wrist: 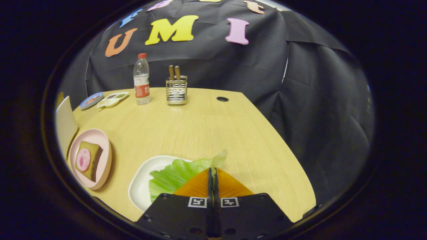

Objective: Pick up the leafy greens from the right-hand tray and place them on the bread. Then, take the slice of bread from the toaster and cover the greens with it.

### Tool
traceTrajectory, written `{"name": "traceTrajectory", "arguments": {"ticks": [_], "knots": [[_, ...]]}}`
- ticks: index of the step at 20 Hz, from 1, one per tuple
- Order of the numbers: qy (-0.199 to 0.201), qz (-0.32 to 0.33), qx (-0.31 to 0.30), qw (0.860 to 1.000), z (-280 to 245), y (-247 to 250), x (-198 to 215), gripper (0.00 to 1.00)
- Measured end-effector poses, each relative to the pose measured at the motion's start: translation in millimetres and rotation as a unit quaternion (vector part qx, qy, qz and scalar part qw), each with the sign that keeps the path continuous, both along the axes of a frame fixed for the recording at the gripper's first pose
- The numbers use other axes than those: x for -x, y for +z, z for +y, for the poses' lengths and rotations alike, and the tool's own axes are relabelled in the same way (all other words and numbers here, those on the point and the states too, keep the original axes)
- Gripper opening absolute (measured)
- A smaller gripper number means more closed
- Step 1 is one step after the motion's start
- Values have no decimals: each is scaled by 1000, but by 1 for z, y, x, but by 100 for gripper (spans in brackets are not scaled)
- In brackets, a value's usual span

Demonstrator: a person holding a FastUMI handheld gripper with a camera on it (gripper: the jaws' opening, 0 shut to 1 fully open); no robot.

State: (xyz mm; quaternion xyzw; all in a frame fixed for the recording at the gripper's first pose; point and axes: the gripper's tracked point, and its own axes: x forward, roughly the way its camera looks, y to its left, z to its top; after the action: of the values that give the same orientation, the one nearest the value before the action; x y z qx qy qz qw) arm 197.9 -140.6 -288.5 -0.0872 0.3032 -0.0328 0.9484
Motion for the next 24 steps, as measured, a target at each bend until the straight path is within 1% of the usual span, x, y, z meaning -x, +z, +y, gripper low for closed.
{"name": "traceTrajectory", "arguments": {"ticks": [2,6,11,14,19,24], "knots": [[-3,5,-1,1000,0,3,7,0],[10,-36,-13,999,15,45,23,0],[43,-93,-14,995,55,106,51,0],[65,-118,0,991,87,132,66,0],[118,-123,11,985,161,139,85,0],[172,-106,-2,979,239,119,97,0]]}}
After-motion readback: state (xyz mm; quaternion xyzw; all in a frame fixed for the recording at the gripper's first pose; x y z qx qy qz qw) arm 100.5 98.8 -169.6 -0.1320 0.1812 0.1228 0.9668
